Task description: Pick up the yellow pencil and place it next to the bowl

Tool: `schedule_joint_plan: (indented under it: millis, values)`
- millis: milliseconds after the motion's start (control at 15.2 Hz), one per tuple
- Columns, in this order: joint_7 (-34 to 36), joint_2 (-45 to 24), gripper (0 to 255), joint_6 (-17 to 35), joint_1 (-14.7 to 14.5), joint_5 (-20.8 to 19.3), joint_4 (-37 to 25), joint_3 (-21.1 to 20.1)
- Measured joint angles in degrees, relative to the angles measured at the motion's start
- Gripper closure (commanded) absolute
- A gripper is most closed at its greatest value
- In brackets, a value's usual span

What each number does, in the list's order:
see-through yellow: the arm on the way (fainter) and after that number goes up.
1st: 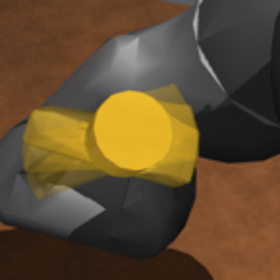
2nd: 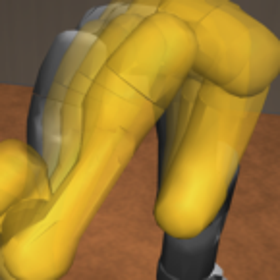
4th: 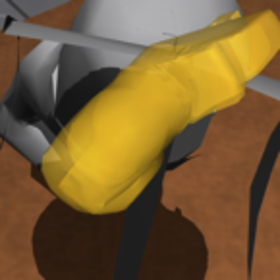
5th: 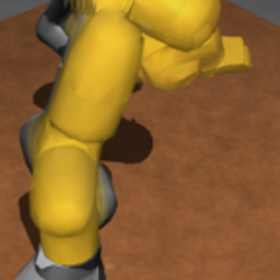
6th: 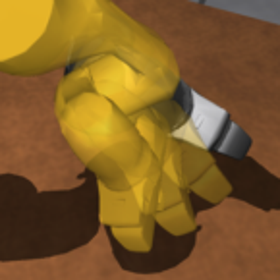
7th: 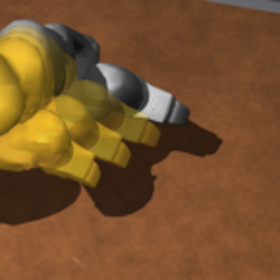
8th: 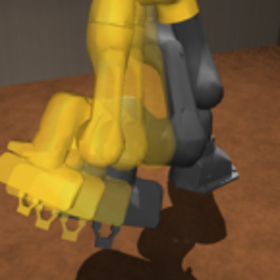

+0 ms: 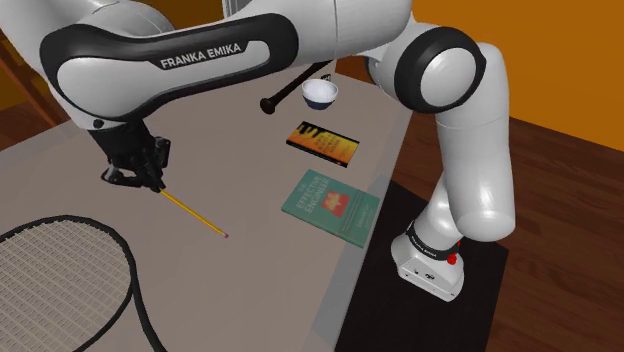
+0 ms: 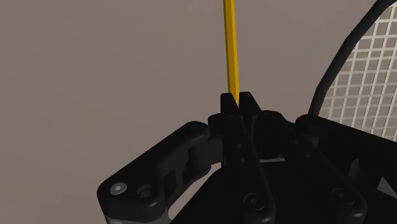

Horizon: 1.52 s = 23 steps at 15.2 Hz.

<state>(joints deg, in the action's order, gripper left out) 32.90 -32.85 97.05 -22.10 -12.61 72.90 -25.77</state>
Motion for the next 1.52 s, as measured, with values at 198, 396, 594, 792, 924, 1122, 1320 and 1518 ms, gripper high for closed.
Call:
schedule_joint_plan:
  millis: [198, 396, 594, 792, 924, 1122, 1320, 1518]
  values:
    - [0.0, -0.2, 255, -2.2, -0.5, 0.0, -2.5, -0.1]
    - [-0.1, -0.4, 255, -4.8, -1.0, 0.0, -5.3, -0.1]
    - [-0.7, 0.5, 255, -6.0, -0.4, 0.3, -5.6, -0.1]
    - [-3.3, 4.8, 255, -4.1, 3.3, 1.7, 0.4, -0.1]
    - [-5.5, 7.6, 255, -2.4, 6.0, 2.6, 4.7, 0.1]
    - [-9.3, 12.0, 255, -0.3, 9.8, 4.1, 10.8, 0.7]
    - [-13.1, 14.8, 255, 1.0, 13.1, 5.1, 14.5, 1.7]
    - [-17.0, 17.5, 255, 2.1, 16.1, 6.1, 18.0, 2.8]
